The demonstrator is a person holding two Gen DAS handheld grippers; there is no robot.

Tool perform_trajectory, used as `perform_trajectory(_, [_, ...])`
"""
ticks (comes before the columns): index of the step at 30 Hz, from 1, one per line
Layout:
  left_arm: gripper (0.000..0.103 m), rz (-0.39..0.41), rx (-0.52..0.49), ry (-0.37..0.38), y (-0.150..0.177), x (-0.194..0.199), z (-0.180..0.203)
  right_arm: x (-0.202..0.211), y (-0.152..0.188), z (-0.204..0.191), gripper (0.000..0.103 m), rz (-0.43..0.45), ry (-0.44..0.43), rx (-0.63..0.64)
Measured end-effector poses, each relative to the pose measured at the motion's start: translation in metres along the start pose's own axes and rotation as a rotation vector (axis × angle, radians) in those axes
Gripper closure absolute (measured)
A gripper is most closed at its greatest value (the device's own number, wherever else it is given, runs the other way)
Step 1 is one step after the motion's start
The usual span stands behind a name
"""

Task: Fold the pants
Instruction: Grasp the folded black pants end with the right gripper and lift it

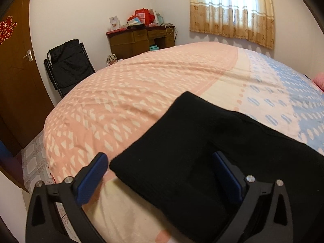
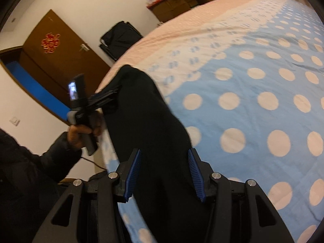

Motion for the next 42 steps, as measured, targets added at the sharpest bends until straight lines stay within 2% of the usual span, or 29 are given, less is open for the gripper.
perform_trajectory(4, [0.0, 0.004, -0.001, -0.004, -0.002, -0.001, -0.002, -0.002, 0.004, -0.005, 0.053, 0.001, 0.032, 0.028])
perform_trajectory(6, [0.0, 0.003, 0.0, -0.002, -0.002, -0.001, -0.002, -0.008, 0.007, -0.006, 0.053, -0.017, 0.008, 0.017])
perform_trajectory(8, [0.0, 0.003, -0.002, -0.003, -0.002, -0.001, -0.001, -0.019, 0.009, -0.009, 0.053, -0.053, -0.052, 0.008])
perform_trajectory(9, [0.0, 0.003, -0.001, -0.004, -0.002, 0.0, -0.001, -0.024, 0.008, -0.009, 0.053, -0.063, -0.046, 0.011])
perform_trajectory(11, [0.0, 0.004, 0.0, -0.004, -0.002, 0.0, -0.001, -0.034, -0.002, -0.001, 0.053, -0.06, 0.056, 0.029])
perform_trajectory(12, [0.0, 0.003, 0.0, -0.005, -0.002, 0.0, -0.001, -0.035, -0.008, 0.0, 0.053, -0.045, 0.061, 0.027])
perform_trajectory(14, [0.0, 0.002, 0.0, -0.004, -0.002, 0.0, -0.001, -0.035, -0.015, -0.004, 0.053, -0.027, 0.024, 0.01])
perform_trajectory(17, [0.0, -0.003, 0.0, -0.001, -0.002, 0.0, -0.001, -0.038, -0.005, -0.014, 0.053, -0.082, -0.008, 0.057])
perform_trajectory(19, [0.0, -0.004, 0.0, 0.002, -0.002, -0.001, -0.001, -0.038, -0.003, -0.01, 0.053, -0.082, 0.036, 0.069])
perform_trajectory(23, [0.0, -0.001, 0.002, 0.001, -0.002, -0.001, -0.001, -0.033, -0.015, 0.011, 0.054, -0.015, 0.067, -0.016])
perform_trajectory(25, [0.0, -0.001, 0.001, 0.001, -0.002, -0.001, -0.001, -0.033, -0.013, 0.01, 0.054, -0.037, 0.066, 0.001])
perform_trajectory(26, [0.0, -0.002, 0.001, 0.001, -0.002, -0.001, -0.001, -0.032, -0.01, 0.007, 0.054, -0.052, 0.094, 0.037])
perform_trajectory(30, [0.0, -0.005, 0.001, 0.003, -0.001, -0.001, -0.001, -0.02, -0.02, 0.01, 0.054, 0.001, 0.15, 0.067])
perform_trajectory(32, [0.0, -0.004, 0.002, 0.002, -0.002, -0.001, -0.001, -0.026, -0.021, 0.019, 0.054, -0.012, 0.171, 0.046])
perform_trajectory(35, [0.0, -0.005, 0.001, 0.002, -0.002, -0.001, -0.001, -0.036, -0.016, 0.012, 0.053, -0.046, 0.111, 0.033])
perform_trajectory(39, [0.0, -0.008, 0.001, 0.004, -0.002, -0.001, -0.001, -0.026, -0.011, -0.018, 0.053, -0.024, 0.041, 0.108])
perform_trajectory(42, [0.0, -0.006, 0.001, 0.003, -0.002, -0.001, -0.001, -0.036, 0.007, -0.024, 0.053, -0.102, 0.062, 0.153])
Point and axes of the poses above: each gripper's, at about its wrist camera, not at the fingertips, and x roughly against the way its jaws point, z to its right, y to its underside, the point moved 9 cm from there along -x, roughly the way its jaws point, and after that the axes turned 1 degree about -x, right-handed, at the moved point
